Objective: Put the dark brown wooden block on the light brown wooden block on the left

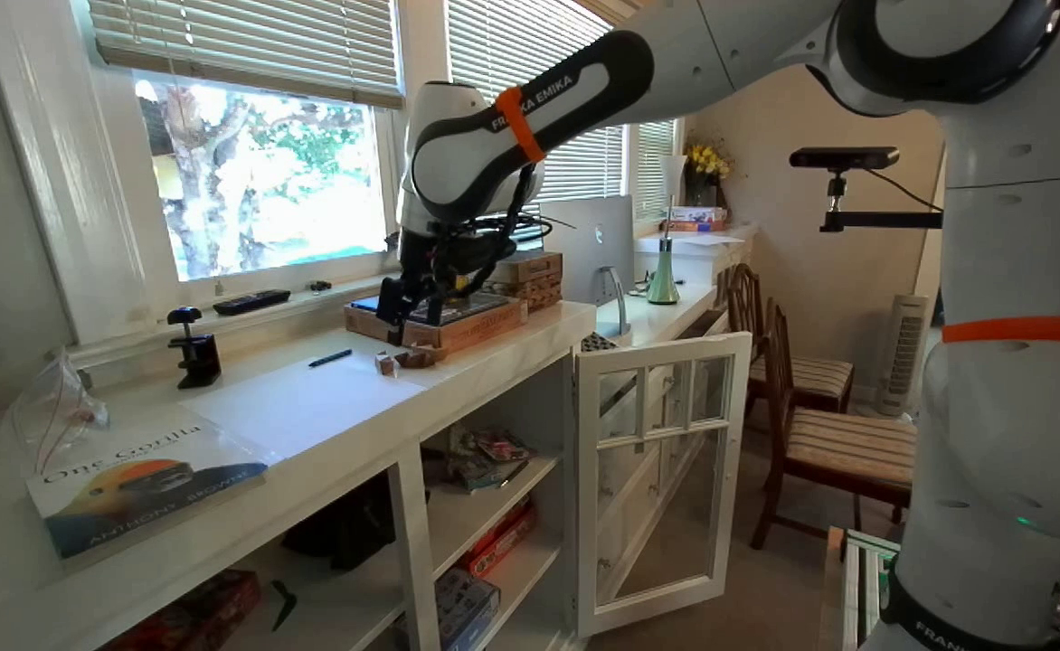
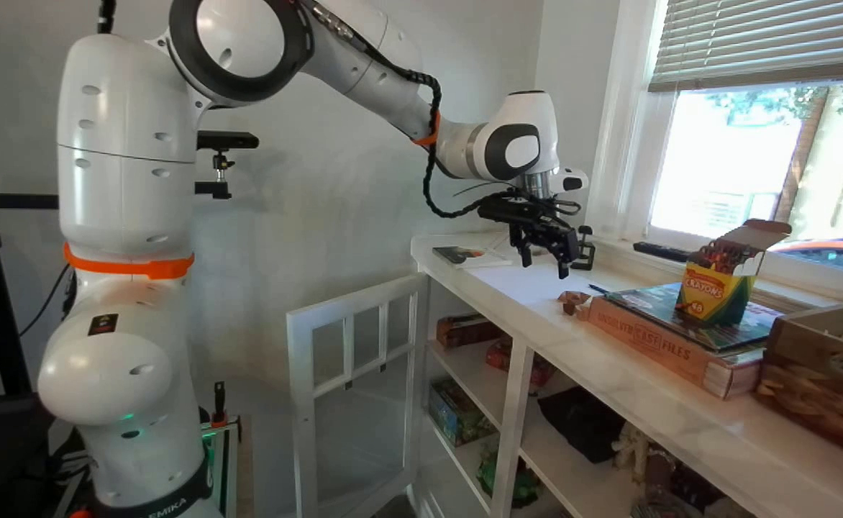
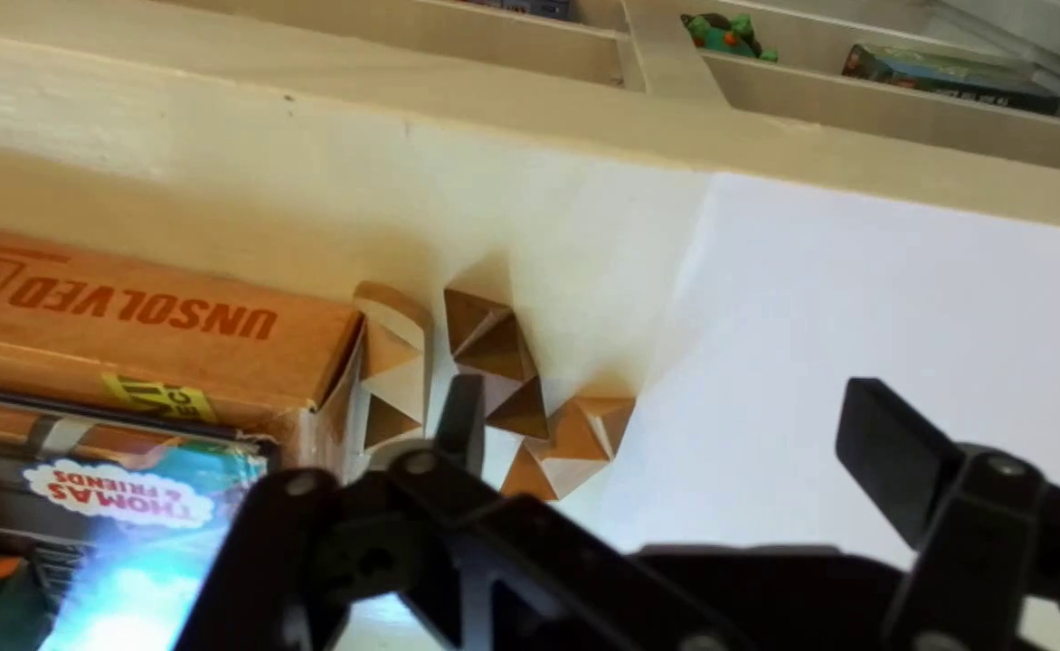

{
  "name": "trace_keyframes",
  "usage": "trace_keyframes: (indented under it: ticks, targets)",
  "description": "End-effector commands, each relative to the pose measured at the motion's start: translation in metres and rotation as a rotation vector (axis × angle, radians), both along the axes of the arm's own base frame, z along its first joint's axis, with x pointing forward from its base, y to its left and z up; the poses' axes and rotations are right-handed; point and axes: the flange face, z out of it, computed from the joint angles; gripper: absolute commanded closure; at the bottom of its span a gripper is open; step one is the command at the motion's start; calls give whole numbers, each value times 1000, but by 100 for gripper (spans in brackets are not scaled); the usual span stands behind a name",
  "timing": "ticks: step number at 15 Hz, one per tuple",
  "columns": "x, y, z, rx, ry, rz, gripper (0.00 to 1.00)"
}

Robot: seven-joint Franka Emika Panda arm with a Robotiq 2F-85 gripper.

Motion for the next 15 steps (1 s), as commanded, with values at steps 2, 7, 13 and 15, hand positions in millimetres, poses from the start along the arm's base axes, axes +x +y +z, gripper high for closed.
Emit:
trace_keyframes:
  ticks: [2,7,13,15]
  targets:
    - [36,3,-13,-27,-41,17,0]
    - [52,5,-30,32,22,-82,0]
    - [61,-4,-29,37,12,-157,0]
    - [63,-10,-29,28,8,-167,0]
